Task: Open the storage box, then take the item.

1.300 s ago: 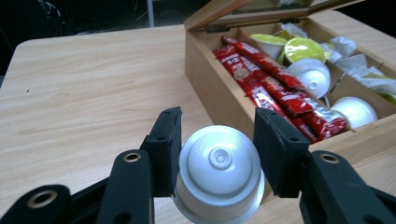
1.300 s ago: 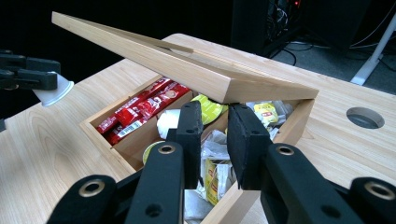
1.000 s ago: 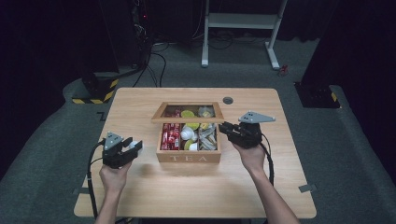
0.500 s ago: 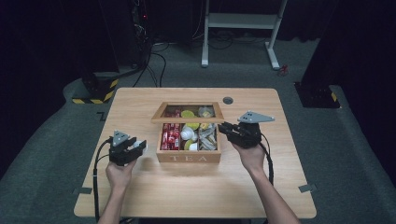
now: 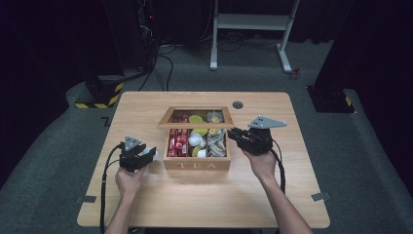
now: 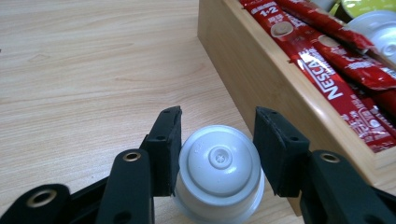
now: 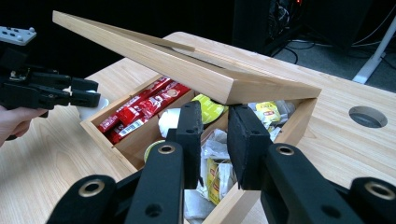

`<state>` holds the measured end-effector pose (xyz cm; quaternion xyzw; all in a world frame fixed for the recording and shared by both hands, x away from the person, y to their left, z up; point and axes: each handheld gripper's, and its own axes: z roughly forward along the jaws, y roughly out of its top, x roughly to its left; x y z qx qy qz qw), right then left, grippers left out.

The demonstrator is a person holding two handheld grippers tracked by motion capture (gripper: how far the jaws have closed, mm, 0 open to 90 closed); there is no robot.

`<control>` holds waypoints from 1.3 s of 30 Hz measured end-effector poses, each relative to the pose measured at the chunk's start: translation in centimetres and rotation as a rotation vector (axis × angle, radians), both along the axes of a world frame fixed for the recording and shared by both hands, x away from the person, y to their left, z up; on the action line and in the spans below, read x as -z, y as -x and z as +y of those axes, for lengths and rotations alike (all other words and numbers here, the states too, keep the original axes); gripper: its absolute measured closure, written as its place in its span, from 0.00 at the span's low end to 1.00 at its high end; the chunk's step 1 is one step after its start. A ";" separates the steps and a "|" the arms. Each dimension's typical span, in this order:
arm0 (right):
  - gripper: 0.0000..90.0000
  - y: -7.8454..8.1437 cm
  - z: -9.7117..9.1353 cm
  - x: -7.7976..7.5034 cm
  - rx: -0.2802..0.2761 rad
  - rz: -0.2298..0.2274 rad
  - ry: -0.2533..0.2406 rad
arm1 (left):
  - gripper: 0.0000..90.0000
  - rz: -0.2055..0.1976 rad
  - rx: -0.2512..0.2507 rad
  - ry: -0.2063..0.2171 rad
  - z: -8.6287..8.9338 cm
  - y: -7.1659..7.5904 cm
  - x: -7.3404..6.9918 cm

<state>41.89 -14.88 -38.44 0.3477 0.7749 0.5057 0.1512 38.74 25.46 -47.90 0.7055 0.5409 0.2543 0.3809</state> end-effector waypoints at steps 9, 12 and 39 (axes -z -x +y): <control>0.84 0.0 -0.1 0.1 -0.005 0.002 -0.002 | 0.59 0.031 -0.027 -0.008 0.2 -0.6 1.1; 0.83 0.0 -0.1 0.1 -0.006 0.002 0.000 | 0.59 0.033 -0.032 -0.004 0.0 -0.8 1.2; 0.83 0.0 -0.7 0.1 -0.002 0.021 0.013 | 0.58 0.064 -0.022 -0.023 -0.6 -1.0 2.3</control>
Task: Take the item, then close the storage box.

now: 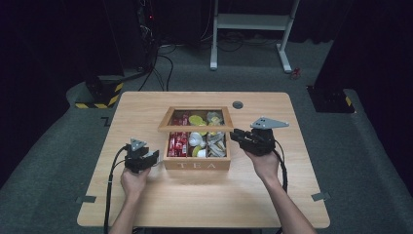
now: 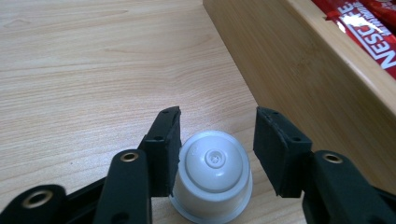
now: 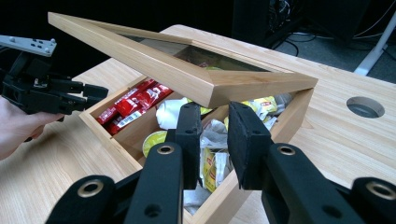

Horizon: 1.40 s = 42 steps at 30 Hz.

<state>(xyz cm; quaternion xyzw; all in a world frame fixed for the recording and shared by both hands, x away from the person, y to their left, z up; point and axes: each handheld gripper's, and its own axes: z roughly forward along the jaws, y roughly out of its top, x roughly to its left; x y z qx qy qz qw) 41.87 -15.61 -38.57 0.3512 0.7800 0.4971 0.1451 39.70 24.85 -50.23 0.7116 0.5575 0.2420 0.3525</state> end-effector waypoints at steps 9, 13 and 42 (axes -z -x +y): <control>0.83 0.0 0.0 -0.1 0.002 0.003 0.006 | 0.58 -0.030 0.004 0.006 0.3 0.8 -0.9; 0.83 0.1 0.0 0.0 0.003 0.003 0.004 | 0.57 -0.039 0.011 0.007 0.4 1.3 -1.2; 0.82 1.4 -0.1 2.4 0.004 0.028 -0.007 | 0.48 -0.035 -0.098 0.017 5.5 5.4 0.3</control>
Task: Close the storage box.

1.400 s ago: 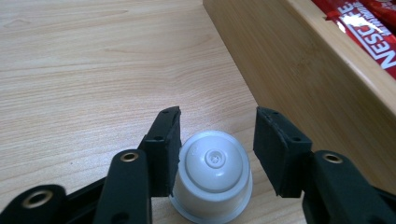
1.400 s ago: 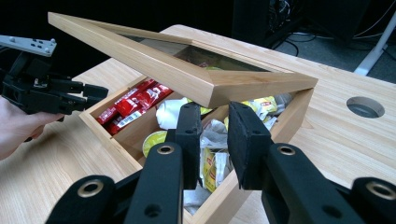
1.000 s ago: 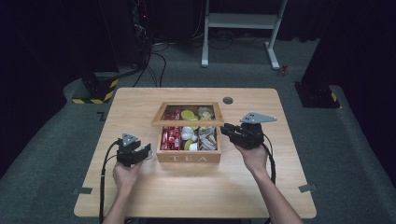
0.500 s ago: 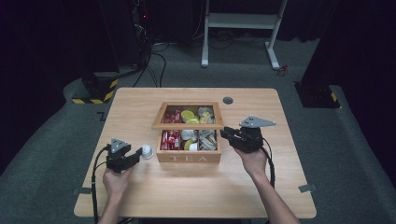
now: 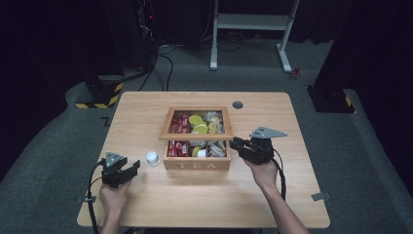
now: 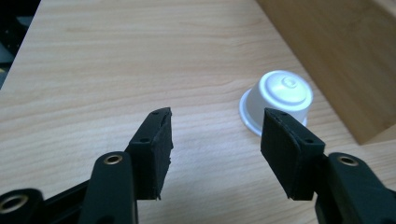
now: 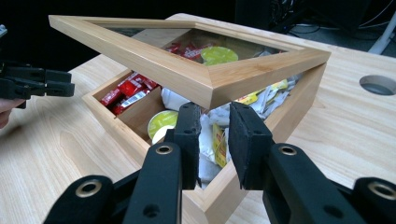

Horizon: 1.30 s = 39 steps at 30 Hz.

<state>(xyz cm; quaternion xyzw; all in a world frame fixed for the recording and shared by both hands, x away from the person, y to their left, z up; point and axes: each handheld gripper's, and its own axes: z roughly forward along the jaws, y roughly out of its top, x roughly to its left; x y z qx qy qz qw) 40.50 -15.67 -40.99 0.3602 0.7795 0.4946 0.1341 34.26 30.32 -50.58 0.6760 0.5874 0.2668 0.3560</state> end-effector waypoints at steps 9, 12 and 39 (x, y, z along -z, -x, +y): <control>0.82 0.4 0.4 1.5 -0.013 0.020 0.026 | 0.45 0.038 -0.028 -0.030 0.8 0.2 1.2; 0.82 0.5 0.5 1.8 -0.015 0.026 0.021 | 0.44 0.046 -0.035 -0.034 1.0 0.3 1.5; 0.80 1.1 0.9 4.6 -0.025 0.080 0.090 | 0.36 0.060 -0.030 -0.067 0.3 0.2 2.3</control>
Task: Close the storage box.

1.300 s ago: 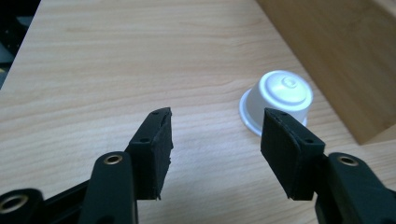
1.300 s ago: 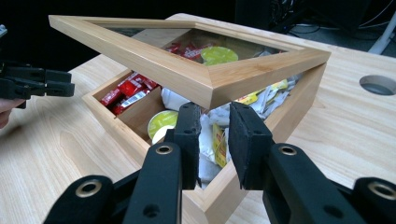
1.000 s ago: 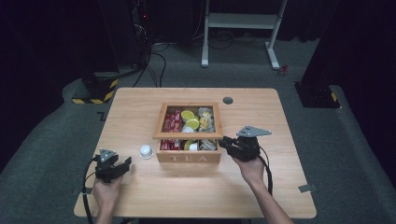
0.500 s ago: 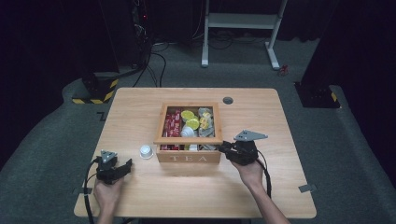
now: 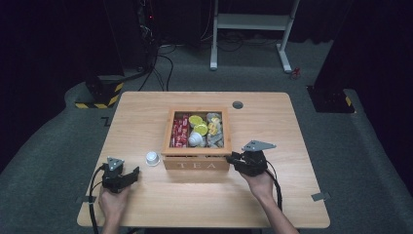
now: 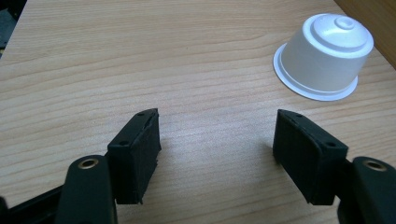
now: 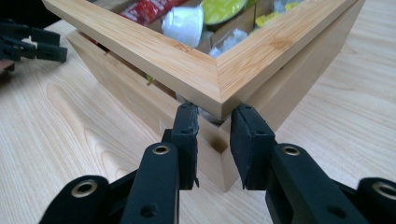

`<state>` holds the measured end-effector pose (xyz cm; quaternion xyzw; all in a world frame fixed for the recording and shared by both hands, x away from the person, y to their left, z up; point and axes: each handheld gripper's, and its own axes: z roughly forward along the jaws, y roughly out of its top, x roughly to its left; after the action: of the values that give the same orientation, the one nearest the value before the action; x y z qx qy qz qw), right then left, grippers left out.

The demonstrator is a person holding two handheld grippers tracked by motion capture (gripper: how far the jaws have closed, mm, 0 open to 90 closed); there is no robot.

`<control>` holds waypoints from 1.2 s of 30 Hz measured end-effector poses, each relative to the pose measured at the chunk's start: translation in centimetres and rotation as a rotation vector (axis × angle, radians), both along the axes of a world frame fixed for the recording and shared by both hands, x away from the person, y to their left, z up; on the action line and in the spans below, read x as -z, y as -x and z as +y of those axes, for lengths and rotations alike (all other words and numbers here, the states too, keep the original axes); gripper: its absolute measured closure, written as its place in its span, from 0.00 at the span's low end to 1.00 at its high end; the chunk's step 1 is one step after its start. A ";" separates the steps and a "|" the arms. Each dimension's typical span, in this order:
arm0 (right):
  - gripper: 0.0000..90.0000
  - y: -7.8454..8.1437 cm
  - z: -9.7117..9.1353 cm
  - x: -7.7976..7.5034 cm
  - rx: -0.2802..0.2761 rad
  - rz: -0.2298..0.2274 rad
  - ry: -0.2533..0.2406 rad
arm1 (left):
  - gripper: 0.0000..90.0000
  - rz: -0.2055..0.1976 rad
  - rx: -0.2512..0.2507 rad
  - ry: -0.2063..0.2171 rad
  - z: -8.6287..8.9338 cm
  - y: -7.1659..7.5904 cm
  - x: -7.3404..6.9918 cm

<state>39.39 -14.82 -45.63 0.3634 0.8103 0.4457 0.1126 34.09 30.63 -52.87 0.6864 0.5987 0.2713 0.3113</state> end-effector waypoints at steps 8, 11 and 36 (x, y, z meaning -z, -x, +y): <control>0.79 0.0 0.0 0.6 -0.001 0.006 0.009 | 0.36 0.000 0.001 0.000 0.0 0.0 0.0; 0.77 0.1 0.0 0.7 -0.005 0.007 0.017 | 0.36 0.000 0.001 0.000 0.0 0.0 0.0; 0.82 0.2 -1.1 1.0 -0.017 0.000 -0.034 | 0.35 0.000 -0.002 -0.001 0.0 0.0 0.0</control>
<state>39.18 -15.94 -46.59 0.3584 0.8056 0.4604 0.1025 34.10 30.62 -52.88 0.6858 0.5994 0.2717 0.3107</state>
